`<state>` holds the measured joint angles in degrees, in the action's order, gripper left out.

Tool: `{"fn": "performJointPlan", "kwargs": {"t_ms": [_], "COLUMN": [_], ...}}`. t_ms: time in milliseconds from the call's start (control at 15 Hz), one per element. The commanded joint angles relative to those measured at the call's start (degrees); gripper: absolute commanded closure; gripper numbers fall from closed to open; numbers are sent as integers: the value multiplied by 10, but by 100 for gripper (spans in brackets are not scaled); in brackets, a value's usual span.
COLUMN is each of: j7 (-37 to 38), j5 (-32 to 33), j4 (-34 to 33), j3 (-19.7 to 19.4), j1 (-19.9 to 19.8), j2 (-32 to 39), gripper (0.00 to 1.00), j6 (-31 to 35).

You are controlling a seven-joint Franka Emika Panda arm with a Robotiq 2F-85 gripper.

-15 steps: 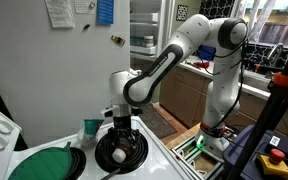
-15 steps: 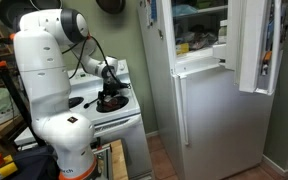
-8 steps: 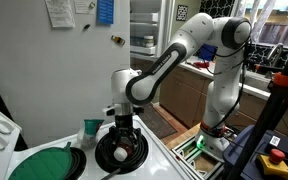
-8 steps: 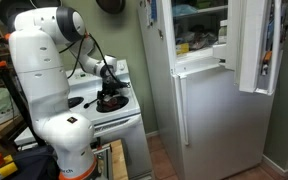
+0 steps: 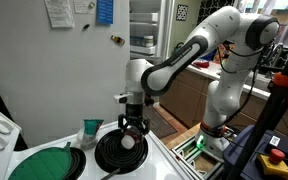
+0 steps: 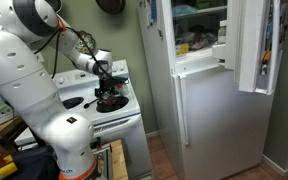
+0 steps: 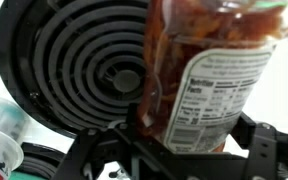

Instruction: Put the sauce bottle inside the fridge

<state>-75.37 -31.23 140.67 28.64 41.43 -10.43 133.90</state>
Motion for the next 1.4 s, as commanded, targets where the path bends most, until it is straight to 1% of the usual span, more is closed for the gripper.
{"fn": "performJointPlan", "kwargs": {"t_ms": [0,200,267,667,867,1333], "j7": [3,2,2,69,139,296], "j5": [4,3,3,-35,-23,20], "j4": [-1,-6,-7,71,116,213], "j3": [-13,-12,-12,-32,-43,-91], "j1": [14,12,12,13,15,31], "j2": [4,18,20,-80,-139,-293], "gripper": [15,15,40,40,40,40], "j6": [1,0,0,28,48,99]}}
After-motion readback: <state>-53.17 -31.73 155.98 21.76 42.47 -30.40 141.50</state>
